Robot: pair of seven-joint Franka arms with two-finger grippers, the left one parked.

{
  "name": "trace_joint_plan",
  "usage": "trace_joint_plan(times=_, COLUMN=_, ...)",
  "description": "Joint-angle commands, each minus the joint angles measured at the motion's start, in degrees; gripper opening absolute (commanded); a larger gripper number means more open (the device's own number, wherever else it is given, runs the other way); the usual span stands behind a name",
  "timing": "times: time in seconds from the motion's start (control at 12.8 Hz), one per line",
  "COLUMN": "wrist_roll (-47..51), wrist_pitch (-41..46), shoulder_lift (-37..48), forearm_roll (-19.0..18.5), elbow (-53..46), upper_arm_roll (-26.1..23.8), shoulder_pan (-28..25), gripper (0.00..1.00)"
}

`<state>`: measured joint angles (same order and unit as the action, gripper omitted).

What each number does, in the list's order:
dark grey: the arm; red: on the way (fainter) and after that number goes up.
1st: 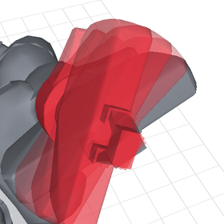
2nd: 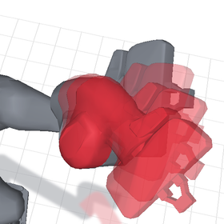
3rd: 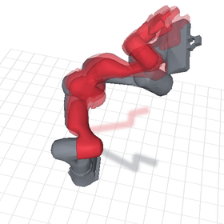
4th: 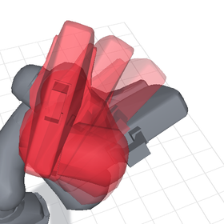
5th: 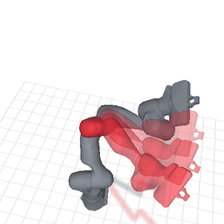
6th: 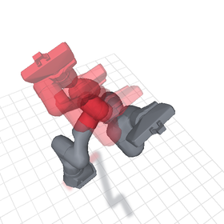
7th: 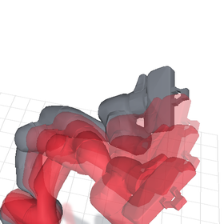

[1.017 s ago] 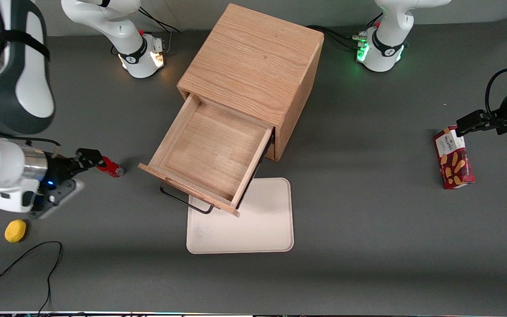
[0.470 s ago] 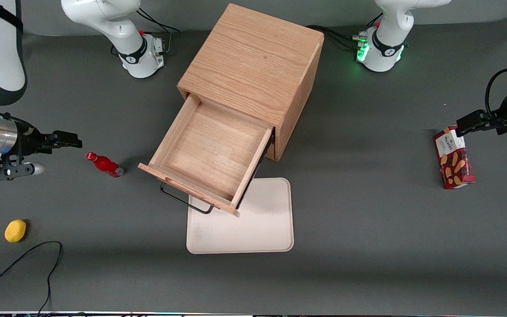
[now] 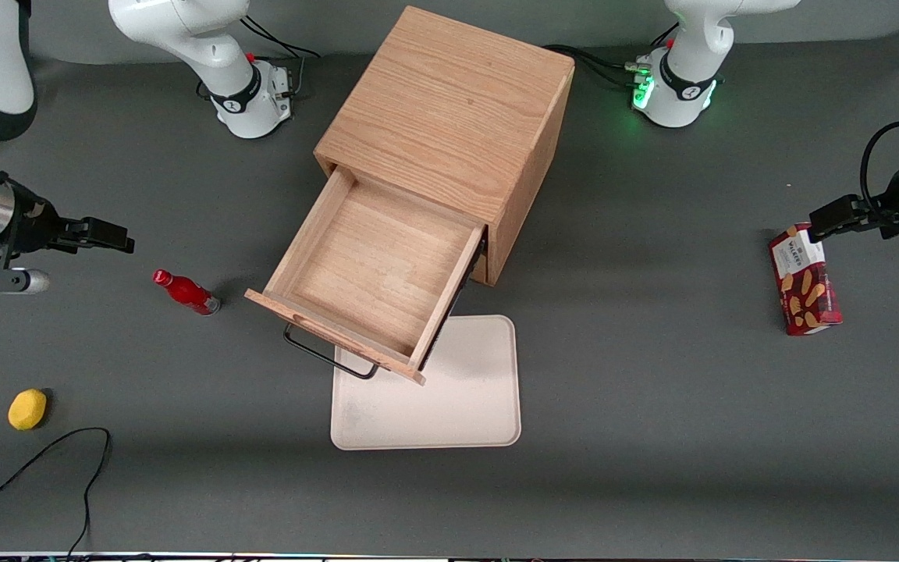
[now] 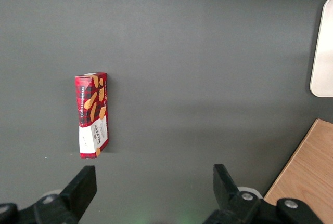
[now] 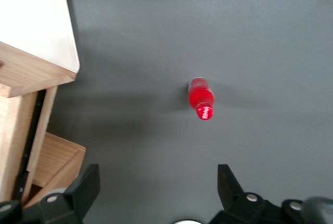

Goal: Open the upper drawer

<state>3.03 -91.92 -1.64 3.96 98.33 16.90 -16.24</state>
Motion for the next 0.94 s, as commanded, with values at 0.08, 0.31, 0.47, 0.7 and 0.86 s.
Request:
trace_joint_plan(times=0.08, wrist_roll=1.73, wrist_pitch=-2.92, shoulder_lift=5.07, forearm_roll=-0.90, elbow=5.83, upper_arm_roll=1.54, shoulder_pan=-1.87, gripper=1.00)
trace_joint_plan(times=0.31, wrist_roll=-2.15, wrist_pitch=-1.69, shoulder_lift=4.63, forearm_roll=-1.06, elbow=5.03, upper_arm_roll=3.66, shoulder_pan=-3.19, gripper=1.00)
trace_joint_plan(times=0.47, wrist_roll=-2.67, wrist_pitch=-1.07, shoulder_lift=2.62, forearm_roll=-1.15, elbow=2.32, upper_arm_roll=3.05, shoulder_pan=0.04, gripper=1.00)
trace_joint_plan(times=0.7, wrist_roll=-2.41, wrist_pitch=1.56, shoulder_lift=1.29, forearm_roll=-1.41, elbow=0.38, upper_arm_roll=-13.00, shoulder_pan=15.41, gripper=1.00)
trace_joint_plan(times=0.86, wrist_roll=-2.41, wrist_pitch=1.74, shoulder_lift=1.37, forearm_roll=-1.24, elbow=0.28, upper_arm_roll=-12.86, shoulder_pan=15.45, gripper=1.00)
